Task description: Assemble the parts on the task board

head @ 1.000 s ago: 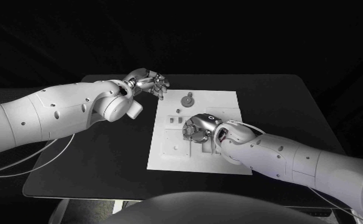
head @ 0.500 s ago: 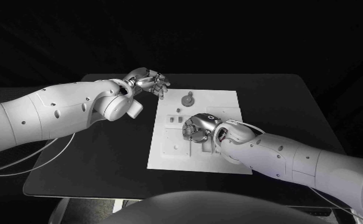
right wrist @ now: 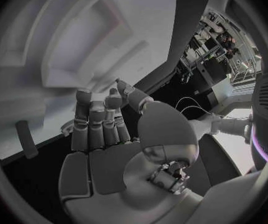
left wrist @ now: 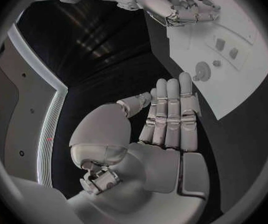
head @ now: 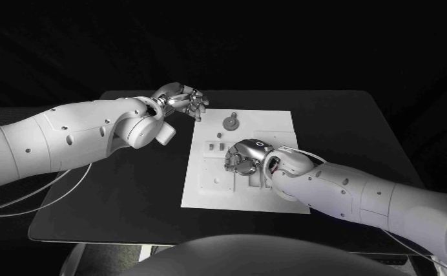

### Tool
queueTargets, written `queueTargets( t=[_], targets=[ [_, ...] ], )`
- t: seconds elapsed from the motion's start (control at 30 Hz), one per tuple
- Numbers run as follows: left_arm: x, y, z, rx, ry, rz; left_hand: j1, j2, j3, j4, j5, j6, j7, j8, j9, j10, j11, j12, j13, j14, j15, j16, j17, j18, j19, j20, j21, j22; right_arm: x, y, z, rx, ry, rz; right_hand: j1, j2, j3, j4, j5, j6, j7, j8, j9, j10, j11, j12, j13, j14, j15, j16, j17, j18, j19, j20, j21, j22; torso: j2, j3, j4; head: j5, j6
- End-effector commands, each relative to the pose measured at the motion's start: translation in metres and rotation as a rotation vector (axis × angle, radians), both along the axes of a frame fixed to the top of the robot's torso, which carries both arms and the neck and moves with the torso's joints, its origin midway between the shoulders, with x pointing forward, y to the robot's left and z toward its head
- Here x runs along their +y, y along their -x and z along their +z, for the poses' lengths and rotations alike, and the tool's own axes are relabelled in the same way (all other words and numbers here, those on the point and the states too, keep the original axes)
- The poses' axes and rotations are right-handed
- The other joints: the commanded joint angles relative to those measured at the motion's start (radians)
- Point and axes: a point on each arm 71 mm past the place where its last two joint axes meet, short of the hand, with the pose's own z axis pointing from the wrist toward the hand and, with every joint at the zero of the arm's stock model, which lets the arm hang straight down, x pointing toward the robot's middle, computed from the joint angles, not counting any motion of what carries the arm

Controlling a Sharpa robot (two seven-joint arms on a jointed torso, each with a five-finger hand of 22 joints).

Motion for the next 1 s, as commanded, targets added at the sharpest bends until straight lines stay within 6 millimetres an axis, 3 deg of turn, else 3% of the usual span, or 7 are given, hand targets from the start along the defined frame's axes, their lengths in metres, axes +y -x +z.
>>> queueTargets(
  t=[0.03, 0.2, 0.27, 0.43, 0.83, 1.0],
  targets=[
    [-0.002, 0.0, 0.001, -0.004, 0.006, -0.014, 0.001, -0.011, 0.001, 0.007, -0.001, 0.007, 0.004, -0.005, 0.002, -0.007, 0.001, -0.004, 0.001, -0.007, 0.001, 0.004, -0.002, 0.012, -0.002, 0.001, -0.005, 0.001, 0.0, 0.004, -0.006, 0.026, 0.036, 0.015, 0.002, -0.011, -0.005, -0.001, -0.004, 0.001, 0.007, -0.005, -0.001, -0.005, 0.001, -0.005, 0.001, -0.004, 0.001, -0.004, -0.001, 0.014, -0.006, 0.001, -0.005, 0.009, 0.0, 0.0008, -0.0002, -0.001, 0.0],
    [-0.002, 0.0, 0.001, -0.004, 0.005, -0.012, 0.001, -0.011, 0.001, 0.008, -0.001, 0.007, 0.004, -0.005, 0.002, -0.007, 0.001, -0.004, 0.001, -0.007, 0.001, 0.004, -0.002, 0.012, -0.002, 0.001, -0.005, 0.001, -0.001, 0.004, -0.006, 0.022, 0.034, 0.006, 0.008, -0.025, -0.008, 0.0, -0.007, -0.043, 0.02, -0.031, -0.012, -0.011, 0.012, -0.005, 0.003, -0.007, 0.009, -0.004, -0.001, 0.014, -0.009, 0.002, -0.006, 0.01, 0.0, 0.0006, -0.0003, -0.003, 0.0],
    [-0.002, 0.0, 0.001, -0.003, 0.005, -0.013, 0.001, -0.011, 0.001, 0.008, -0.001, 0.007, 0.004, -0.005, 0.002, -0.007, 0.001, -0.004, 0.001, -0.007, 0.001, 0.004, -0.002, 0.012, -0.002, 0.001, -0.005, 0.001, -0.001, 0.004, -0.006, 0.022, 0.034, 0.005, 0.015, -0.035, -0.012, 0.0, -0.01, -0.096, 0.038, -0.061, -0.027, -0.018, 0.03, -0.004, 0.005, -0.01, 0.027, -0.004, 0.0, 0.014, -0.011, 0.003, -0.006, 0.01, 0.0, 0.0005, -0.0003, -0.003, 0.0],
    [-0.002, 0.0, 0.001, -0.002, 0.005, -0.014, 0.001, -0.011, 0.001, 0.009, -0.001, 0.007, 0.004, -0.005, 0.002, -0.007, 0.001, -0.004, 0.001, -0.007, 0.001, 0.004, -0.002, 0.012, -0.002, 0.001, -0.005, 0.001, -0.001, 0.004, -0.006, 0.022, 0.035, 0.004, 0.02, -0.048, -0.022, 0.0, -0.014, -0.133, 0.057, -0.083, -0.041, -0.035, 0.05, 0.0, 0.011, -0.016, 0.046, -0.001, 0.002, 0.014, -0.015, 0.008, -0.005, 0.012, 0.0, 0.0005, 0.0001, -0.004, 0.0],
    [-0.001, 0.0, 0.001, -0.001, 0.004, -0.011, 0.0, -0.012, 0.001, 0.01, -0.001, 0.007, 0.004, -0.006, 0.003, -0.007, 0.001, -0.005, 0.002, -0.008, 0.001, 0.005, -0.003, 0.012, -0.002, 0.001, -0.006, 0.002, -0.008, 0.005, -0.005, 0.016, 0.031, -0.009, 0.023, -0.047, -0.024, 0.0, -0.013, -0.137, 0.06, -0.084, -0.044, -0.039, 0.053, 0.002, 0.012, -0.018, 0.05, 0.0, 0.002, 0.014, -0.016, 0.009, -0.005, 0.013, 0.0, -0.0004, 0.0, -0.009, 0.002],
    [0.001, 0.0, 0.001, -0.003, 0.002, -0.006, 0.001, -0.012, 0.001, 0.01, -0.001, 0.007, 0.004, -0.007, 0.003, -0.007, 0.001, -0.005, 0.002, -0.008, 0.001, 0.005, -0.003, 0.012, -0.002, 0.001, -0.006, 0.002, -0.008, 0.004, 0.004, 0.008, 0.012, -0.014, 0.023, -0.047, -0.025, 0.0, -0.012, -0.134, 0.06, -0.083, -0.045, -0.04, 0.053, 0.003, 0.013, -0.018, 0.05, 0.001, 0.003, 0.014, -0.016, 0.01, -0.004, 0.013, 0.0, 0.0, -0.0003, -0.012, 0.006]
  ],
)
